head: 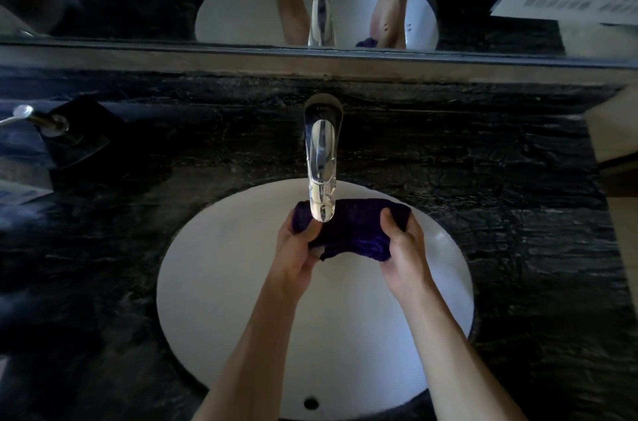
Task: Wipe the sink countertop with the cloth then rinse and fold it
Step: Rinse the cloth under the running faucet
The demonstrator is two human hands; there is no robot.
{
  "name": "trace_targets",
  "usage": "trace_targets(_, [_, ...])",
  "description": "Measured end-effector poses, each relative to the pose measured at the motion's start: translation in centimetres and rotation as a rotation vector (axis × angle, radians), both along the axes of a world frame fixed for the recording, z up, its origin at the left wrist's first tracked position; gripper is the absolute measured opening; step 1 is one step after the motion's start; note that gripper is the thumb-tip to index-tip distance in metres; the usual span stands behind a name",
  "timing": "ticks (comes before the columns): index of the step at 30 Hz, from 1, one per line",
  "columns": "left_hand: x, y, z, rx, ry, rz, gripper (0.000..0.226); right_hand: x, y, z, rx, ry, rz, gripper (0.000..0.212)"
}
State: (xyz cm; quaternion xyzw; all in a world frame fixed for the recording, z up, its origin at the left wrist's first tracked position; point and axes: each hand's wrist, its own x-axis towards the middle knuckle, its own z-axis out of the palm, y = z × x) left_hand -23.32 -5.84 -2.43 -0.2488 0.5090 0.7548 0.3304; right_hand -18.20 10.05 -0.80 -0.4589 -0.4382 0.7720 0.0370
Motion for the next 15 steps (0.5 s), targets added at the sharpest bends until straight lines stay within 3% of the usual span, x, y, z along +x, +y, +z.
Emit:
trace_targets(8, [-0.6, -4.2, 1.7, -0.066, 0.232, 0.117, 0.022, -2.6, -2.9, -0.7, -0.155, 0.078, 0.085, 0.025])
trace_targets(11, [-0.9, -5.1, 2.1, -0.084, 0.227, 0.118, 0.032, -3.0, -3.7, -1.0, -0.24, 0.076, 0.088, 0.024])
trace_targets(15, [-1.3, -5.1, 2.0, -0.11, 0.114, 0.195, 0.031, -3.1, -4.6, -1.0, -0.206, 0.021, 0.132, 0.021])
